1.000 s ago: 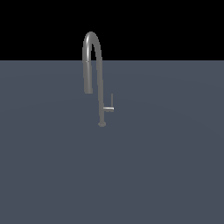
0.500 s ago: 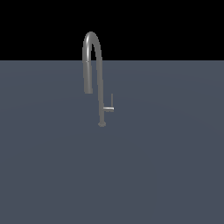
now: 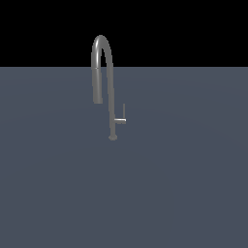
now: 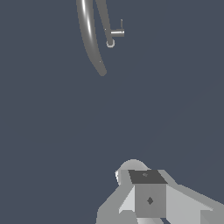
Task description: Turn on the faucet by rotating a designated handle.
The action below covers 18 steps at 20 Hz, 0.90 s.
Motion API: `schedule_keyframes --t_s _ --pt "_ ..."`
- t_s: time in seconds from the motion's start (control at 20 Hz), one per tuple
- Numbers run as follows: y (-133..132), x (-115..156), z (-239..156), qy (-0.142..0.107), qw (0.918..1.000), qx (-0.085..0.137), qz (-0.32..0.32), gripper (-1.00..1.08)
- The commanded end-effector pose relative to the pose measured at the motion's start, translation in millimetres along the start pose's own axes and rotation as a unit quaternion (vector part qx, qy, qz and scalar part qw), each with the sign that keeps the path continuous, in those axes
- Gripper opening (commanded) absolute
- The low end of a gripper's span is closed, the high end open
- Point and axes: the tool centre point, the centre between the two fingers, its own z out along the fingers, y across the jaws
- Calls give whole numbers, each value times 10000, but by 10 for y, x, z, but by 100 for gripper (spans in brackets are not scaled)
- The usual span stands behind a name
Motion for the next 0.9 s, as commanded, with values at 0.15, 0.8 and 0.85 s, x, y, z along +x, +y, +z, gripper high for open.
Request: schedule_keyframes --t_s 0.15,0.8,0.85 --pt "-57 314 55 -359 9976 426 410 -100" --pt "-114 1127 279 -1280 9688 1540 1462 -100" --pt "-114 1191 303 -1353 9650 1629 1545 -100"
